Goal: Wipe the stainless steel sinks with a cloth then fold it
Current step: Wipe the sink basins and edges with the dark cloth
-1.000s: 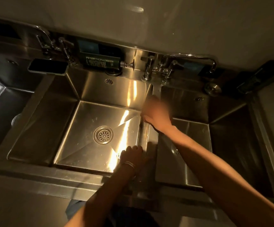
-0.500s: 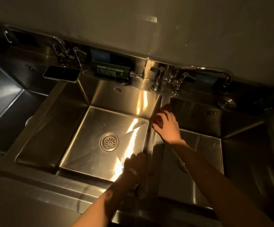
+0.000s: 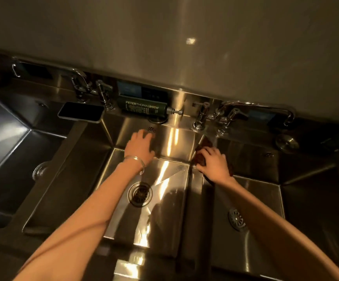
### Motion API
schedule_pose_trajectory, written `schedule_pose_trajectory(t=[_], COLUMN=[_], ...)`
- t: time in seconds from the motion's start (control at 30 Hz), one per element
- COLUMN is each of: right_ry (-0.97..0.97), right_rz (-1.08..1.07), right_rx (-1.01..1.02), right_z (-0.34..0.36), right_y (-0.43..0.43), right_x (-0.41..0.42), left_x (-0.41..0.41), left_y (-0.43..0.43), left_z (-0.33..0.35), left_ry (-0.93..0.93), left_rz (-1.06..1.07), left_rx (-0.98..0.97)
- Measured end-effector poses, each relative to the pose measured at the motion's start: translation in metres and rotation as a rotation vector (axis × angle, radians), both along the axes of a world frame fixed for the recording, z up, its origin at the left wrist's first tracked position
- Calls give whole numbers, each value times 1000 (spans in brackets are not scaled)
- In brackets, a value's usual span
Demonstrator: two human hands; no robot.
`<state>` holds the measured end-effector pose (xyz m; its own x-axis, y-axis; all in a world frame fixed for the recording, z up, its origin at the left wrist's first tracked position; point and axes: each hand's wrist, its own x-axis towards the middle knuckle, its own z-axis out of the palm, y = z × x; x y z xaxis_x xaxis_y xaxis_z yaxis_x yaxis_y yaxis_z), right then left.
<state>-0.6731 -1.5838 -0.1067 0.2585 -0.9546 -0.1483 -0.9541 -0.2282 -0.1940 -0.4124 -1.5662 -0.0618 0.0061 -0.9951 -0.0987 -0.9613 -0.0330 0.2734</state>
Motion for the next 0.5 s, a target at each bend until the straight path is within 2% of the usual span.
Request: schedule_pose_trajectory(t=[0.13, 0.23, 0.33, 0.5], right_ry=[-66, -139, -192, -120], right_rz=[6, 3, 11, -15], right_rx=[86, -4, -62, -53], right_z=[15, 21, 20, 18], right_y=[17, 22, 17, -19], right_x=[10, 24, 42, 67], left_x=[24, 34, 38, 40], left_y=[-67, -106, -133, -157], left_z=[17, 18, 13, 0], left_ry=[-48, -47, -48, -104], left_rz=[-57, -110, -176, -230], left_rx=[-104, -162, -139, -79])
